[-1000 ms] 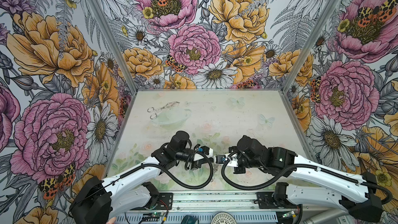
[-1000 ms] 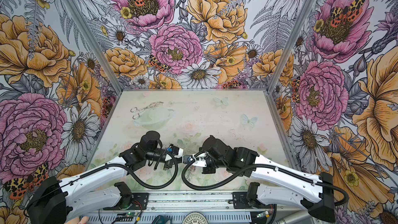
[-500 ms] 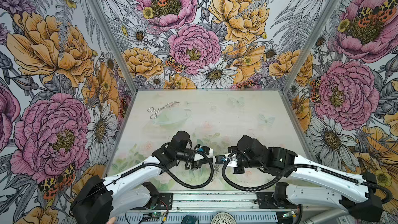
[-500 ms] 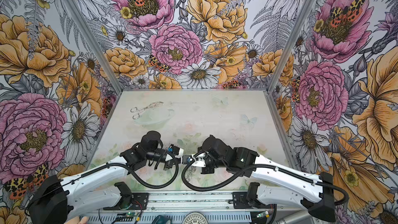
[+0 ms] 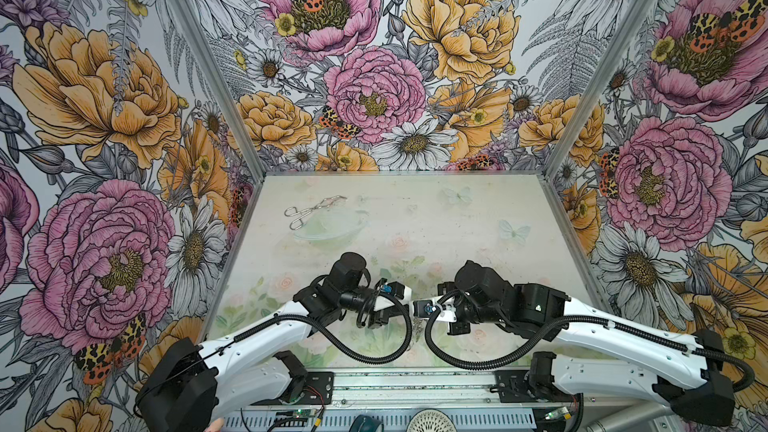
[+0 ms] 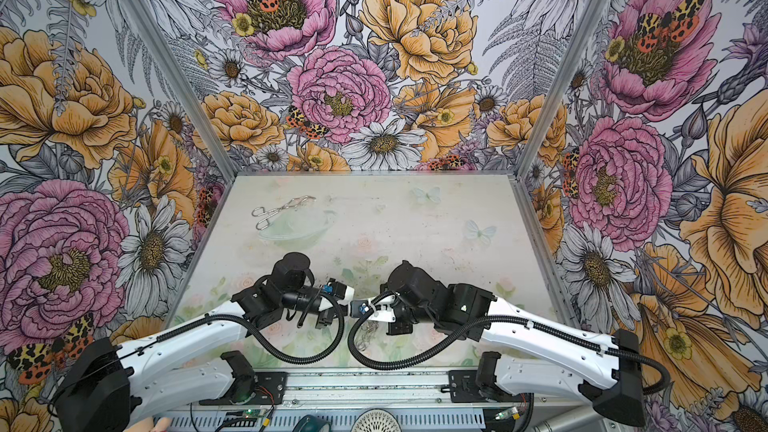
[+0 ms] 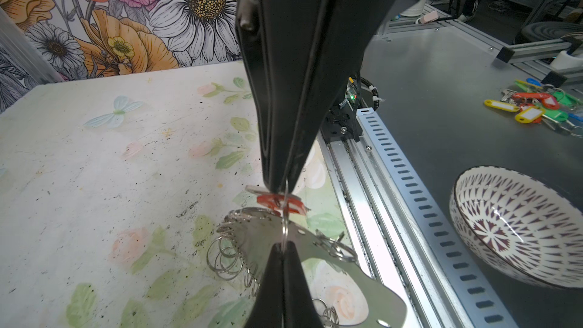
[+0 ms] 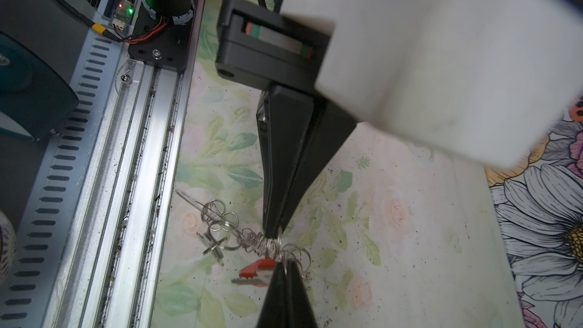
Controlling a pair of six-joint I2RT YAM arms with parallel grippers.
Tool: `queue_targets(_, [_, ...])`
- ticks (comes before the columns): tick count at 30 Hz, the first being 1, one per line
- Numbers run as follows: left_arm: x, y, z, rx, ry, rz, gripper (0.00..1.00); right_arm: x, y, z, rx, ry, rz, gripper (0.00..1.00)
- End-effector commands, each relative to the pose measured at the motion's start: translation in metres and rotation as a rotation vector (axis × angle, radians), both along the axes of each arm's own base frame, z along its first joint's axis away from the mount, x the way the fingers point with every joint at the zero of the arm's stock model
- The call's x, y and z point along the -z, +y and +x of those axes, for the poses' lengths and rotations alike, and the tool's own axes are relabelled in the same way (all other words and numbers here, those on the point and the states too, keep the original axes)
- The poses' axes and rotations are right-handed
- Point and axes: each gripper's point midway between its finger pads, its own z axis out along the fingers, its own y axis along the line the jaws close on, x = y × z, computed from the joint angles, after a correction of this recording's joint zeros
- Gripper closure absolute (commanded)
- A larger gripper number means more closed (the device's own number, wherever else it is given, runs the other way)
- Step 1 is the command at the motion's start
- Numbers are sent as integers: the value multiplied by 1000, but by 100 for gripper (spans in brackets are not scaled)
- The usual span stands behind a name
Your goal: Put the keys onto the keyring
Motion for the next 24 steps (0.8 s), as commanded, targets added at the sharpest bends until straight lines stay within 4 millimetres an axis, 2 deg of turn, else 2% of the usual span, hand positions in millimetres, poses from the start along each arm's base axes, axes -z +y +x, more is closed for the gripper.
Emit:
queue_targets(1, [-7, -2, -5, 38, -6, -21, 100, 0, -3, 0, 3, -19, -13, 100])
queue_targets(14, [-7, -3, -2, 28, 4, -18, 100, 3, 0, -9, -32, 11, -11, 100])
queue_targets(24, [-7, -3, -3, 35, 8, -19, 100, 3, -1, -2, -8, -18, -24, 100])
